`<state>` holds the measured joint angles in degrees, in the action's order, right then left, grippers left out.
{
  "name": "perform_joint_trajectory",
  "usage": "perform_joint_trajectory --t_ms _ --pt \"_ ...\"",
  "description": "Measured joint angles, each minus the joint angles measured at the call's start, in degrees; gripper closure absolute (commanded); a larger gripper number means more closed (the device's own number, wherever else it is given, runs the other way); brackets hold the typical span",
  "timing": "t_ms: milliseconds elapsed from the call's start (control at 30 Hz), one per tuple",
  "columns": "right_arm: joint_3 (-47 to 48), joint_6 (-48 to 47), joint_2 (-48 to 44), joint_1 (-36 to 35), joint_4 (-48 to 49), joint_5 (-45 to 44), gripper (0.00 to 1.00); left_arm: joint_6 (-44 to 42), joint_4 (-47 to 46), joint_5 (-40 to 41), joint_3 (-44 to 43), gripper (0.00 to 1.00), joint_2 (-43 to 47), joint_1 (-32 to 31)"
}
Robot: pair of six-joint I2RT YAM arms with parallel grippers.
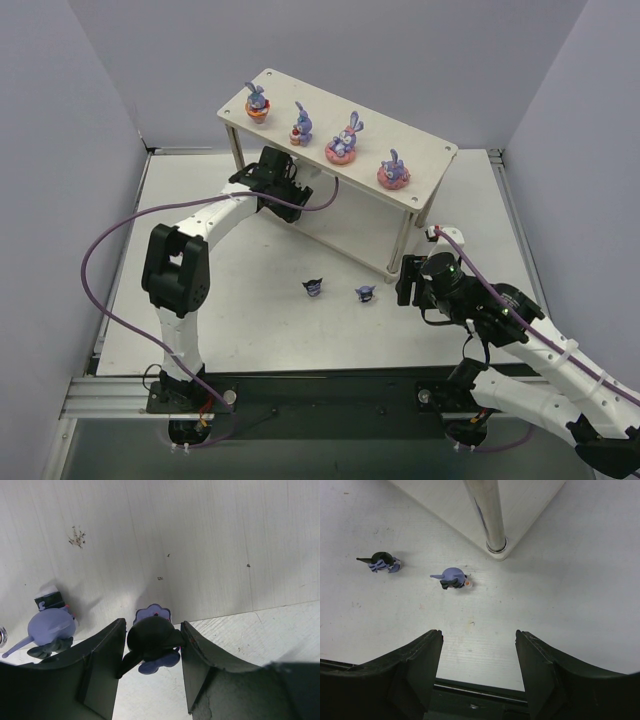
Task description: Place and organize the plastic toys onto the shelf
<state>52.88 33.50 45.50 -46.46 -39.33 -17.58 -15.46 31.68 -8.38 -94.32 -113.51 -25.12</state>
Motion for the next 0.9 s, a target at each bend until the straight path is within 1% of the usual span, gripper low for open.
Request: perform_joint_trajectory --t_ms 600,900 --pt "0.0 0.0 0.3 0.0 0.0 0.1 0.39 0.5 -6.3 1.2 2.1 1.00 0.0 0.1" --pt "0.0 0.0 0.3 0.0 0.0 0.1 0.39 1.5 -11.6 2.0 4.6 0.92 0.3 0.1"
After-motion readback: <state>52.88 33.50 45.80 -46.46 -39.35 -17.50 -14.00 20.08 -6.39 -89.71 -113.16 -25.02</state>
